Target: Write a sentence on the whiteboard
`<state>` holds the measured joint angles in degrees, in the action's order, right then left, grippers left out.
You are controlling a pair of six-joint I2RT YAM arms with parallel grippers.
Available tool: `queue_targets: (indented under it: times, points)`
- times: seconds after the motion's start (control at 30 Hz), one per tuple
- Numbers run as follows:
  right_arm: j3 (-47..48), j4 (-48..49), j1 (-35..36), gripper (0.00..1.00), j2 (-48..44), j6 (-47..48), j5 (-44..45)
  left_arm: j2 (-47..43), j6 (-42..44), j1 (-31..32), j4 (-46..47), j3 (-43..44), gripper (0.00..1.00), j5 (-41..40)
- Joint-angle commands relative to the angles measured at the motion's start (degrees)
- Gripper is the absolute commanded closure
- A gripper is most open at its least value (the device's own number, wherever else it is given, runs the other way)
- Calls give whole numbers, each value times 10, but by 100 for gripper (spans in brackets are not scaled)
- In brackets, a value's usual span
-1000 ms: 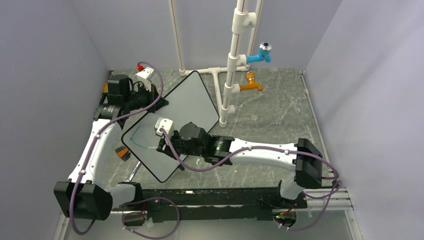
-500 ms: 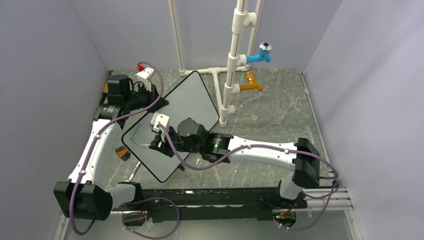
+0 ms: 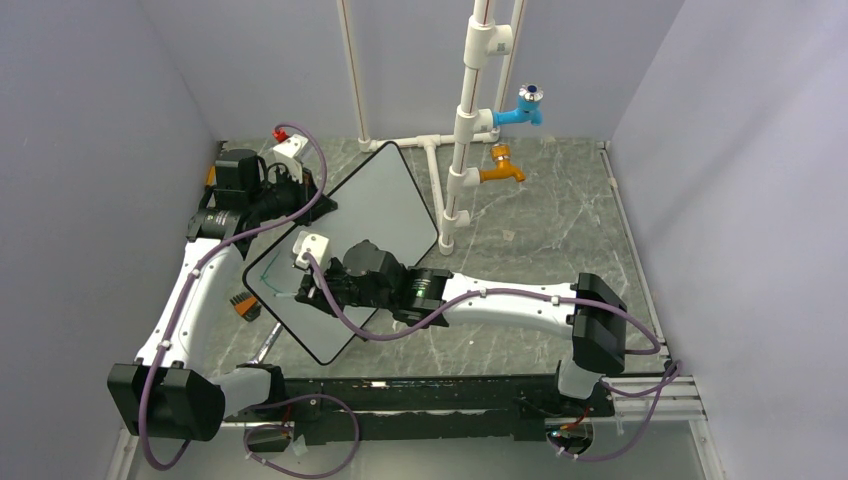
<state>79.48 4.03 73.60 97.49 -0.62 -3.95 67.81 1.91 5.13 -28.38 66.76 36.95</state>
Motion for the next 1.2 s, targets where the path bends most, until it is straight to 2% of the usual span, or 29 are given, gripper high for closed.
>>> queue_targets:
  times: [0.0,1.17]
  points:
    - [15,32,-9,100,-4,1,32,7,80,3,-39,-22,100,-88]
    - [36,-7,-43,100,-18,32,117,11,83,4,-39,-25,100,-98]
